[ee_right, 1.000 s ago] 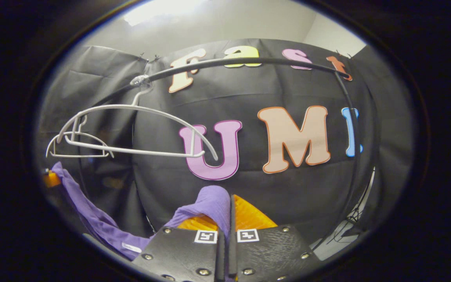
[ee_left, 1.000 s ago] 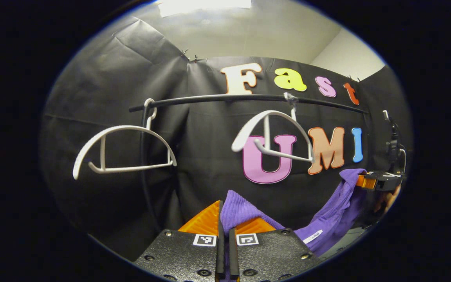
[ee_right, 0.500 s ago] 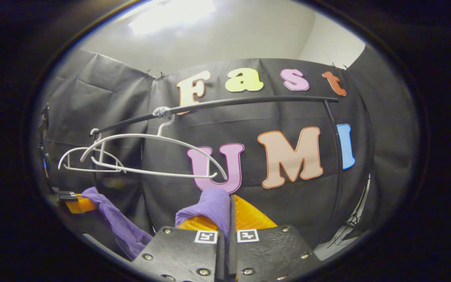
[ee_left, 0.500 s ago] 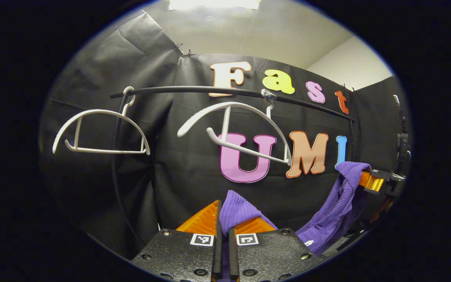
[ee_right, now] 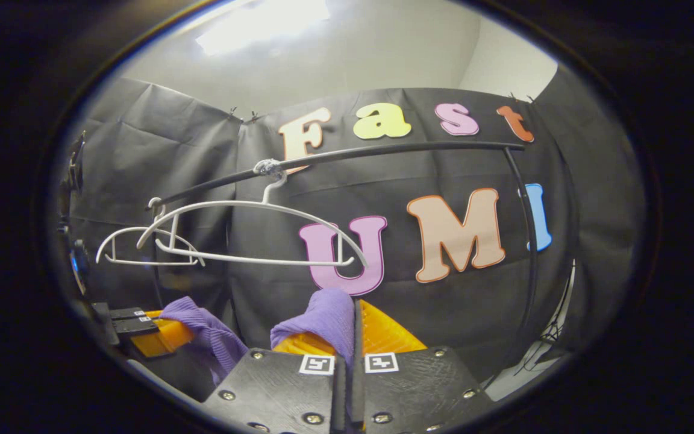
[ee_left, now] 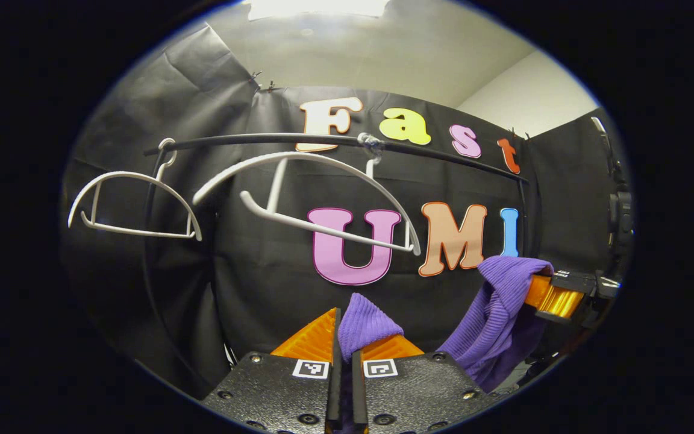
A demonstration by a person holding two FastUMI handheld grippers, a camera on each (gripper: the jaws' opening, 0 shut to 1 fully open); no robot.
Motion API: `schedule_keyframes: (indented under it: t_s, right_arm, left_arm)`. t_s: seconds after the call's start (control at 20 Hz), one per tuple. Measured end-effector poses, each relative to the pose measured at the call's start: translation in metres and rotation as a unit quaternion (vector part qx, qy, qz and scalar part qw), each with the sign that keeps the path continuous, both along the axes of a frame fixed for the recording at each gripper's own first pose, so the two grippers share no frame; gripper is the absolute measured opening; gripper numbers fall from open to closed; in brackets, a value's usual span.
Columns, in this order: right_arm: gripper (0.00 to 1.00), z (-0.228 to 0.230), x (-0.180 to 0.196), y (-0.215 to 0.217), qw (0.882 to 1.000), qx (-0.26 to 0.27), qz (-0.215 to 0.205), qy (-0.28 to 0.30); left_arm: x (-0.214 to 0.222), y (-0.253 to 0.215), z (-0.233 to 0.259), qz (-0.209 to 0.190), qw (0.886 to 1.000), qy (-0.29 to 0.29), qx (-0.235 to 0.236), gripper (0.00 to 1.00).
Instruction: Grasp the clothes on the hanger with both hands and then place them into the laundry hamper below.
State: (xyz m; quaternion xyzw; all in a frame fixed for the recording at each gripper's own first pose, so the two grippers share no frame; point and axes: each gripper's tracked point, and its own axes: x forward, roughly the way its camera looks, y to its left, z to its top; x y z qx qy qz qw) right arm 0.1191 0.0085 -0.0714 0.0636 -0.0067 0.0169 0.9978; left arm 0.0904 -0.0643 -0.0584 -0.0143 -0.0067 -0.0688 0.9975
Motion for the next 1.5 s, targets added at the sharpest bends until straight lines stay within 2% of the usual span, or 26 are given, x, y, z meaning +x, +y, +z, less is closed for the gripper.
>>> schedule_keyframes:
  t_s: [0.25,0.55,0.8,1.0,1.1,1.3,1.5]
  right_arm:
    - [0.04,-0.043,0.012,-0.011,0.999,0.019,-0.017,0.024]
    - [0.04,-0.115,0.024,-0.032,0.997,0.031,-0.049,0.052]
    - [0.04,-0.207,0.034,-0.047,0.991,0.064,-0.064,0.098]
    - [0.04,-0.285,0.028,-0.062,0.983,0.091,-0.09,0.129]
    - [0.04,-0.331,0.021,-0.068,0.977,0.085,-0.105,0.166]
    - [0.05,-0.41,0.014,-0.063,0.966,0.036,-0.092,0.237]
    - [0.04,-0.486,-0.01,-0.06,0.947,0.0,-0.095,0.308]
  left_arm:
    - [0.016,-0.017,-0.034,-0.006,1.0,0.012,0.001,0.07]
    - [0.039,-0.038,-0.105,-0.021,0.999,0.042,0.001,0.07]
    - [0.055,-0.057,-0.181,-0.03,0.996,0.08,-0.003,0.07]
    - [0.062,-0.066,-0.253,-0.033,0.992,0.122,0.015,0.07]
    - [0.06,-0.066,-0.287,-0.035,0.988,0.149,0.031,0.07]
    - [0.057,-0.064,-0.352,-0.037,0.98,0.194,0.035,0.07]
    - [0.043,-0.053,-0.434,-0.032,0.961,0.272,0.048,0.07]
